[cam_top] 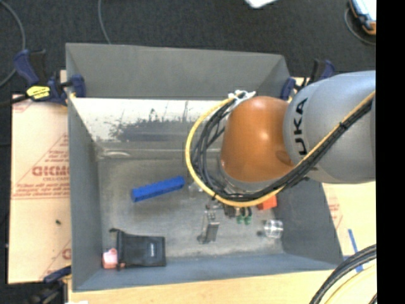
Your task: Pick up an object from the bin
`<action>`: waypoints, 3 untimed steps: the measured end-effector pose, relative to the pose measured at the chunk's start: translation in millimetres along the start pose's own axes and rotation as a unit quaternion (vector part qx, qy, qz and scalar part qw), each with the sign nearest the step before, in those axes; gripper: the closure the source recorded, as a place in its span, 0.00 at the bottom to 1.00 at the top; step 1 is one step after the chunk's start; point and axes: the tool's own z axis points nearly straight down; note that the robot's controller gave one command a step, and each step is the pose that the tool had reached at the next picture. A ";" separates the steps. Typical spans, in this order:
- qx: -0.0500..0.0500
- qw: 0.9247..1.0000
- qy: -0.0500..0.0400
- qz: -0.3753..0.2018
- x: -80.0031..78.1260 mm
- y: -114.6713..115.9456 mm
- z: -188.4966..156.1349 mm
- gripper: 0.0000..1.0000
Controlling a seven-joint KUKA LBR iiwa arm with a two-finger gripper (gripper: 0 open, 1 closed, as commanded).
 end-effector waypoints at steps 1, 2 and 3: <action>0.000 1.000 -0.004 0.002 -1.6 -0.4 -4.5 0.00; -0.001 0.999 -0.003 0.039 -63.6 48.8 36.7 0.00; 0.000 0.999 -0.005 -0.036 -63.3 1.7 25.4 0.00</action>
Offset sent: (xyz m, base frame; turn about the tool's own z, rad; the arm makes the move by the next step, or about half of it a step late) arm 0.0613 0.0495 -0.0387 0.0818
